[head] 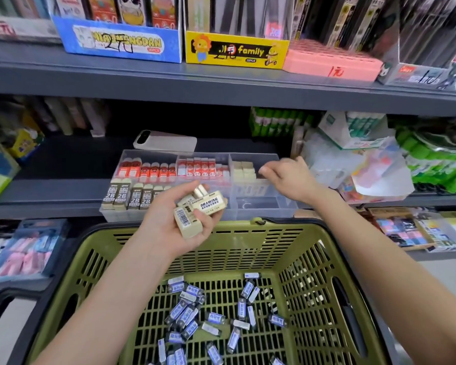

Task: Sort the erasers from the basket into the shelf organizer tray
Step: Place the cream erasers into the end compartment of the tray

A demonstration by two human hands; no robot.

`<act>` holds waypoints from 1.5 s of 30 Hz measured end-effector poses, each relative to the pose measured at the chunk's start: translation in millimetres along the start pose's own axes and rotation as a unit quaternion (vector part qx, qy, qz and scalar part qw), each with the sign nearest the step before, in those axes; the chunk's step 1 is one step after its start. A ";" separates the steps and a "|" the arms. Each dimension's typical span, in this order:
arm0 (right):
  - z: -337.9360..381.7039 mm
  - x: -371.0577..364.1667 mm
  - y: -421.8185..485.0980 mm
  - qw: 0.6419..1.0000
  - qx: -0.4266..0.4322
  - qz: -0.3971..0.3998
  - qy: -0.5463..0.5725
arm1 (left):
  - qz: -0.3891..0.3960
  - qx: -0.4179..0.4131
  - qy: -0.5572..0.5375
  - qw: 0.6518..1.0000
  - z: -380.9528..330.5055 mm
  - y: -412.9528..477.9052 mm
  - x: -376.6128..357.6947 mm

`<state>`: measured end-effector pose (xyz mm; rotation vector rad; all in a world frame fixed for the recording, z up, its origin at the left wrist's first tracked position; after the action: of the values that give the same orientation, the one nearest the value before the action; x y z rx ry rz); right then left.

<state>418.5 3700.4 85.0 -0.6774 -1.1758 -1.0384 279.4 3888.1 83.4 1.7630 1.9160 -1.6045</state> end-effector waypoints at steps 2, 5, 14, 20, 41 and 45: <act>19.5 15.1 -12.0 0.994 0.045 -0.084 0.060 | -0.005 -0.006 0.002 1.000 -1.6 4.9 -3.3; 63.0 31.8 -45.6 0.934 0.109 -0.072 0.333 | 0.013 -0.007 -0.002 1.000 -3.1 9.5 -9.0; 93.7 29.8 -71.6 0.949 0.077 -0.126 0.279 | 0.038 -0.055 -0.007 0.998 -1.7 17.9 -31.6; 60.3 54.2 -56.5 0.878 0.045 -0.209 0.428 | -0.004 -0.055 0.002 0.998 -4.6 29.3 -39.0; 43.0 30.2 -7.6 0.978 0.081 -0.100 0.166 | -0.033 -0.087 0.170 0.981 -23.7 33.4 -33.2; 84.6 32.6 -24.8 0.950 0.030 -0.070 0.302 | -0.058 -0.117 0.217 0.968 -20.7 35.1 -37.0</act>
<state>362.8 3754.4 138.1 -0.1952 -0.7178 -1.2107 330.0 3870.2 95.6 2.0564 2.3139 -1.0174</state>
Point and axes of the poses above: each hand's wrist, its own y-axis towards the middle knuckle, its own x-axis out of the back of the hand, z = x × y, the point moved 4 cm from there along y, towards the middle knuckle, and after that the axes turned 10 degrees about y, right-handed, at the moved point
